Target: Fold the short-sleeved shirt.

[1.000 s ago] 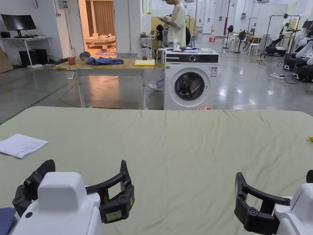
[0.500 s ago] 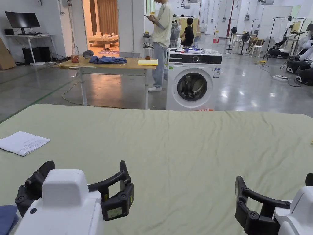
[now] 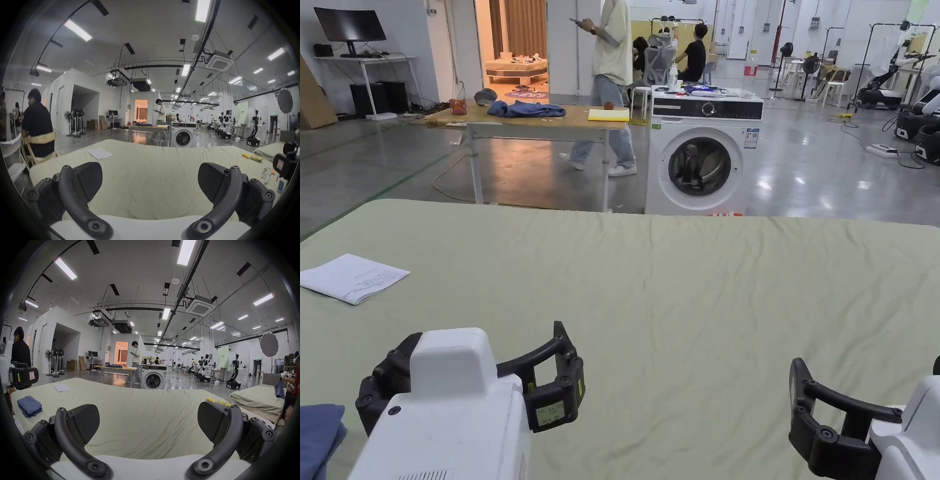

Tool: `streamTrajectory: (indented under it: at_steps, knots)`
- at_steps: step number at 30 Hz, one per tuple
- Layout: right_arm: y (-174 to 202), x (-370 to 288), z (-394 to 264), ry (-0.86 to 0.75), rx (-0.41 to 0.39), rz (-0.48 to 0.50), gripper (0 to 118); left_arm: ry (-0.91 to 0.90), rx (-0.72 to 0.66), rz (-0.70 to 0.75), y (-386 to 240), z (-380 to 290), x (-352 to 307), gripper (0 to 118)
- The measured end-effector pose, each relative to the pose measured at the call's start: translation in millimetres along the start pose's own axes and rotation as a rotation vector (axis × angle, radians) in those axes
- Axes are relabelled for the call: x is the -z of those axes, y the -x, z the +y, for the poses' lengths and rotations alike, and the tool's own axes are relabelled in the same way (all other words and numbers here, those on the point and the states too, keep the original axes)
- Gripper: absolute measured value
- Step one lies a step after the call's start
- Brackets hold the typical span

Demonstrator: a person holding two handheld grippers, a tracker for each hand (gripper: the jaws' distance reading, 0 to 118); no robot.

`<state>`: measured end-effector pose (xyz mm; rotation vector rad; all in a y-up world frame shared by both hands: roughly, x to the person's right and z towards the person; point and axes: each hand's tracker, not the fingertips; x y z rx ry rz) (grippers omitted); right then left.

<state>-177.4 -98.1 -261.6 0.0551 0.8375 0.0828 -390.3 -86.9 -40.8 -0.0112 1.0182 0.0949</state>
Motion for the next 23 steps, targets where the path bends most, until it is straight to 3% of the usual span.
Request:
streamTrajectory:
  at_steps: [7, 23]
  knots:
    - [1.8, 3.4, -2.7, 0.017, -0.01, 0.002, 118, 0.043, 0.078, 0.061, -10.3, -4.8, 5.2, 107]
    - [2.4, 2.9, -5.8, 0.024, 0.004, 0.01, 118, 0.071, -0.033, 0.015, -13.3, 4.5, 2.1, 107]
